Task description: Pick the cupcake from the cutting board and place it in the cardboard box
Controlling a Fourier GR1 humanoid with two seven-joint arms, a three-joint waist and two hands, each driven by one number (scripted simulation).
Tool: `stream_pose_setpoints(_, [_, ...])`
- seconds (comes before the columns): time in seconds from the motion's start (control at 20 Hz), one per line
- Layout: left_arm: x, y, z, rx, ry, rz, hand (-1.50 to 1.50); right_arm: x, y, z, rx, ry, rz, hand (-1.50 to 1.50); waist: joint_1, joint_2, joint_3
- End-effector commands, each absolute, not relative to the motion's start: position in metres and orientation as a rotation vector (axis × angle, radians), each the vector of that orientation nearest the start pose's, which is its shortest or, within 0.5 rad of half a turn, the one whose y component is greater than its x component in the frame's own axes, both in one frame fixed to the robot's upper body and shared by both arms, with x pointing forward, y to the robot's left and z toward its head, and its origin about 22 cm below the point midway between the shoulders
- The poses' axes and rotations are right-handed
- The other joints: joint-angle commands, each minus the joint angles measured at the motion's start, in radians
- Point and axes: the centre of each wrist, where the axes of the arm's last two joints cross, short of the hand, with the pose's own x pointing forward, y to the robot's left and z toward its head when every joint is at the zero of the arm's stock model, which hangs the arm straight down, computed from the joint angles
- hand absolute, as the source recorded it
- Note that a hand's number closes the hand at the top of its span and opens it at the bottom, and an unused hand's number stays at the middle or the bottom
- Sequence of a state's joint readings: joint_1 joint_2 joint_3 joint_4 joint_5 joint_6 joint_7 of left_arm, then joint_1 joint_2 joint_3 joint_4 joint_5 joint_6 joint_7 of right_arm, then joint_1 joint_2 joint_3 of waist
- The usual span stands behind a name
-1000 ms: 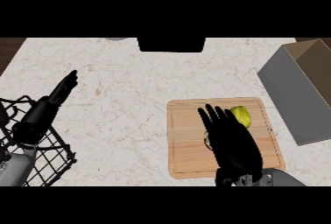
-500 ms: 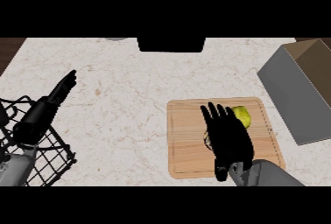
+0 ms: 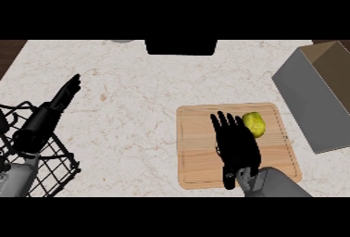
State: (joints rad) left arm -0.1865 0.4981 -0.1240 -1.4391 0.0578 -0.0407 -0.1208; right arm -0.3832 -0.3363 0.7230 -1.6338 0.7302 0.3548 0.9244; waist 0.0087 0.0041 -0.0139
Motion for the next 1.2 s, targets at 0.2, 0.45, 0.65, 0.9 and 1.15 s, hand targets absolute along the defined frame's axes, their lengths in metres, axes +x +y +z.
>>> stream_pose_setpoints(0.2, [0.288,0.271,0.057,0.079,-1.740,-0.529,0.00,0.255,-0.119,0.039,-0.966,-0.802,1.369,-1.50,-0.007,-0.004,0.014])
stream_pose_setpoints(0.45, [0.294,0.276,0.062,0.102,-1.750,-0.536,0.00,0.250,-0.123,0.022,-0.939,-0.801,1.372,-1.50,-0.010,-0.004,0.014])
stream_pose_setpoints(0.65, [0.282,0.276,0.057,0.083,-1.729,-0.549,0.00,0.266,-0.127,0.030,-0.874,-0.821,1.397,-1.50,-0.003,-0.004,0.014])
stream_pose_setpoints(0.9, [0.287,0.271,0.054,0.095,-1.756,-0.524,0.00,0.253,-0.141,0.014,-0.932,-0.969,1.490,1.50,-0.010,-0.006,0.014])
stream_pose_setpoints(1.15, [0.297,0.268,0.064,0.101,-1.751,-0.534,0.00,0.256,-0.128,0.019,-0.991,-1.065,1.493,1.50,-0.016,-0.006,0.014])
